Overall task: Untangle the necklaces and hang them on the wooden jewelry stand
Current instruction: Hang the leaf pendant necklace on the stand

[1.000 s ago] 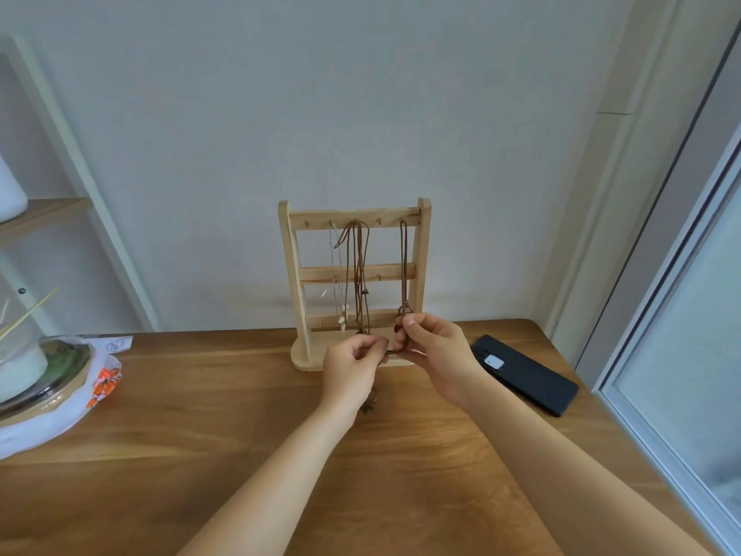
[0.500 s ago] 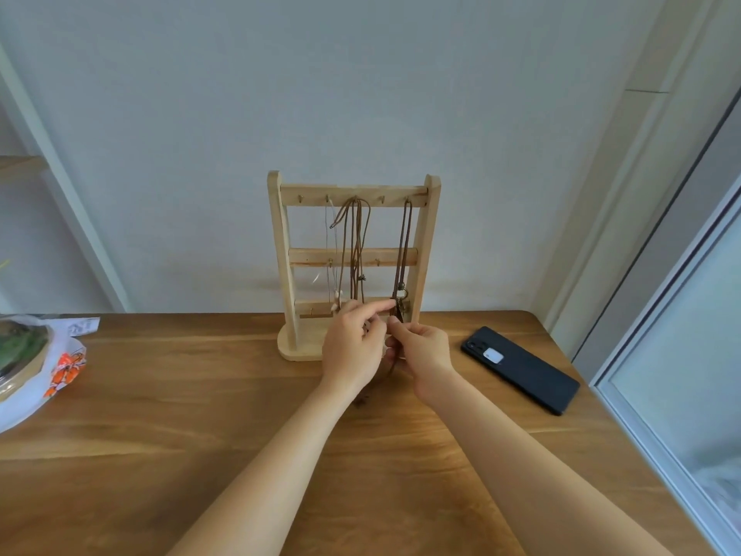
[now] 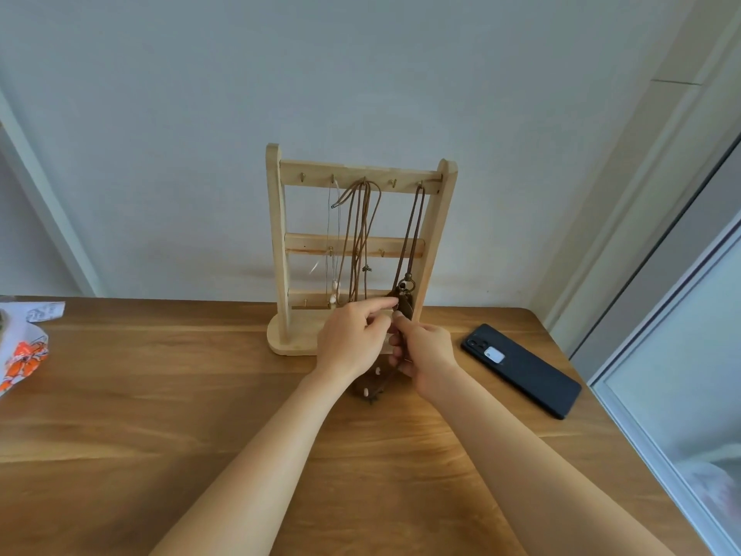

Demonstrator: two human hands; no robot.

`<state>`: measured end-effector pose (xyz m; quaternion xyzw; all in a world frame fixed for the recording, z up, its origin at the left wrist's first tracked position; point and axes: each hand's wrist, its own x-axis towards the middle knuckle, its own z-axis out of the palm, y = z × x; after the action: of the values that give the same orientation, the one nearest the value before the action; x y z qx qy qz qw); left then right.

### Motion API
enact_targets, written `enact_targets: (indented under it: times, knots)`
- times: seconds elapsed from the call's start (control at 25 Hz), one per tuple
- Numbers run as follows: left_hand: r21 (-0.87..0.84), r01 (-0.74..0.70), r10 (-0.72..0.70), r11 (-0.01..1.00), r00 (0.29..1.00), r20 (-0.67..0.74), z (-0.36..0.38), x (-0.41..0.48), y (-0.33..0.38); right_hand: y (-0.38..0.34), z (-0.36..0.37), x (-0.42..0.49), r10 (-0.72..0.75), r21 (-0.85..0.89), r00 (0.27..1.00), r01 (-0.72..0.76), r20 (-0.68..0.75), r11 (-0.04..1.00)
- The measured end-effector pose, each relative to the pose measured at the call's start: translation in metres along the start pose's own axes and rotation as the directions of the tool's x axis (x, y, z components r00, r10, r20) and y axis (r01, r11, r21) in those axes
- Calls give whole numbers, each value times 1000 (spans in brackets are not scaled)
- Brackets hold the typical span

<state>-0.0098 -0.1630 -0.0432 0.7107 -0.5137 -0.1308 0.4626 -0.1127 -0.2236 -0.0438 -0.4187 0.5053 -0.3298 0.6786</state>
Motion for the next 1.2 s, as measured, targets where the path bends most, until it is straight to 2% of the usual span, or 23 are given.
enact_targets:
  times: [0.08, 0.16, 0.28, 0.6, 0.92, 1.04, 1.2]
  knots:
    - [-38, 4, -4, 999, 1000, 14, 0, 3, -1, -4, -1, -2, 70, 127, 997, -71, 7, 989]
    - [-71, 9, -7, 997, 1000, 27, 2, 6, -1, -10, -4, -3, 154, 310, 985, -170, 78, 935]
    - [-130, 46, -41, 990, 998, 43, 4, 7, -3, -18, -11, -4, 108, 387, 984, -156, 141, 909]
    - [-304, 148, -132, 941, 989, 74, 1, 3, 2, -82, -28, -26, -84, 161, 964, 44, 251, 986]
    - [-416, 226, -169, 881, 971, 169, -3, -1, 8, -168, -20, -50, -279, -38, 924, 299, 260, 954]
    - [-427, 265, -184, 864, 958, 222, -4, -1, 6, -195, -12, -54, -336, -157, 907, 381, 255, 911]
    - [-430, 275, -185, 860, 953, 240, -8, 4, 8, -222, 7, -61, -397, -447, 872, 489, 287, 749]
